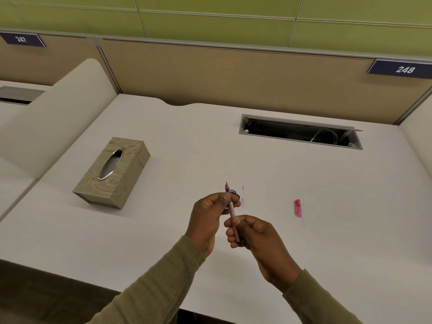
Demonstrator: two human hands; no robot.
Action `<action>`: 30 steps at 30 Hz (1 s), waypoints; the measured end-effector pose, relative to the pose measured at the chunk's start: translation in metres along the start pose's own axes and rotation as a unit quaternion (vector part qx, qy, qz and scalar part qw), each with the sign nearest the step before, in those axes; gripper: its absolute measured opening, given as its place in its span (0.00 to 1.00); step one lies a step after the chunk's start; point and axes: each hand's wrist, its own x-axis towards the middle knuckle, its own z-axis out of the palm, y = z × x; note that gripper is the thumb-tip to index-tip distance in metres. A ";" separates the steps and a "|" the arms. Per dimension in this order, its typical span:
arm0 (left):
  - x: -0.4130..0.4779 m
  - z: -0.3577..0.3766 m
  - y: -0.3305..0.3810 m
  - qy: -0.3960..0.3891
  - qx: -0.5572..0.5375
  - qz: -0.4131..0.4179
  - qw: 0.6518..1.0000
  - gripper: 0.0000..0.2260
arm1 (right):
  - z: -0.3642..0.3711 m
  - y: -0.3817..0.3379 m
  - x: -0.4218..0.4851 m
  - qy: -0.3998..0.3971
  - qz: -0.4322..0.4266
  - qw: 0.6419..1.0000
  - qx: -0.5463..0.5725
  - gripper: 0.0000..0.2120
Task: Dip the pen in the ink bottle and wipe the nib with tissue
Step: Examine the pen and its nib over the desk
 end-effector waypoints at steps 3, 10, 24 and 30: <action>-0.002 -0.005 0.003 0.010 0.014 0.001 1.000 0.13 | 0.009 0.001 0.000 0.025 0.001 1.000 -0.012 0.11; -0.006 -0.015 0.008 0.011 0.014 0.005 1.000 0.11 | 0.024 -0.002 -0.001 0.092 -0.021 0.992 -0.085 0.14; -0.010 -0.045 0.025 -0.018 -0.006 -0.007 1.000 0.12 | 0.054 -0.009 -0.006 -0.025 0.091 0.975 0.200 0.18; -0.011 -0.053 0.028 -0.027 -0.014 -0.012 0.999 0.12 | 0.061 -0.009 -0.006 -0.056 0.113 0.966 0.227 0.24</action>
